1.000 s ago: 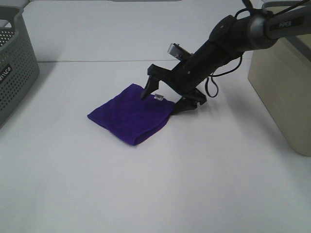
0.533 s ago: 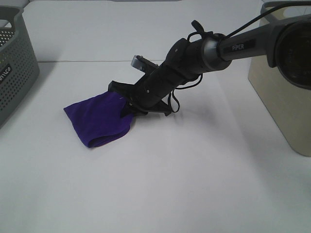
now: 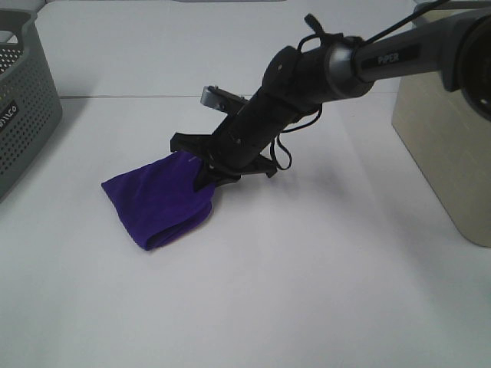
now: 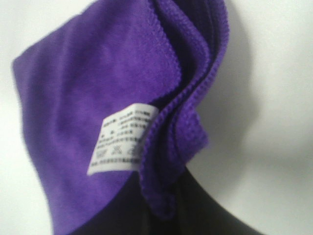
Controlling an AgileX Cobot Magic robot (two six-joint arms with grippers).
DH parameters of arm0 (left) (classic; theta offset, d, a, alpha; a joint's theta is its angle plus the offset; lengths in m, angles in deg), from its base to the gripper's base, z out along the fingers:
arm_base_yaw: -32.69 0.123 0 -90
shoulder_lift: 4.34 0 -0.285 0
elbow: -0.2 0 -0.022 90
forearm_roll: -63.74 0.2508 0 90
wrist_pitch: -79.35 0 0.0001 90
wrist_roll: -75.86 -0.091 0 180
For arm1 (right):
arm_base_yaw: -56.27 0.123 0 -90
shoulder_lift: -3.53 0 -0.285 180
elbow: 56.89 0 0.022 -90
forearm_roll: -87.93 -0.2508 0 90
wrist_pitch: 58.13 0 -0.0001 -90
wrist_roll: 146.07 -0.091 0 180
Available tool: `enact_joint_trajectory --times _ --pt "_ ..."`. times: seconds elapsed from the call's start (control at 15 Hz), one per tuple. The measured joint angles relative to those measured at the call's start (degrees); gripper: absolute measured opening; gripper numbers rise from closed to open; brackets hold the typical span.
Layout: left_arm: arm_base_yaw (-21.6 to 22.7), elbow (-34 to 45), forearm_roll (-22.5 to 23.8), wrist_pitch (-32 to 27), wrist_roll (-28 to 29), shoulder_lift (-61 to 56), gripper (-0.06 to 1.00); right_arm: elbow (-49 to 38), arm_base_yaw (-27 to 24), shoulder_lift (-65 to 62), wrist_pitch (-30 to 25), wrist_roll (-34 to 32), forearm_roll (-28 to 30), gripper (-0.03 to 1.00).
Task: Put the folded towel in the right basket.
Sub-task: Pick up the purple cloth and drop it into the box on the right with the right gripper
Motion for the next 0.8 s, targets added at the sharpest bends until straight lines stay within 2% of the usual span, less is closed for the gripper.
enact_joint_trajectory --times 0.27,0.4,0.53,0.8 --pt "0.0 0.0 0.0 0.0 0.0 0.0 0.99 0.0 -0.06 -13.75 -4.7 1.43 2.41 0.07" --pt "0.0 0.0 0.0 0.0 0.0 0.0 0.99 0.0 -2.18 -21.31 -6.53 1.49 4.01 0.07" --pt "0.0 0.0 0.0 0.0 0.0 0.0 0.99 0.0 -8.37 -28.07 -8.71 1.49 5.27 0.07" --pt "0.0 0.0 0.0 0.0 0.0 0.0 0.99 2.41 -28.3 -38.16 -12.38 1.49 13.46 0.07"
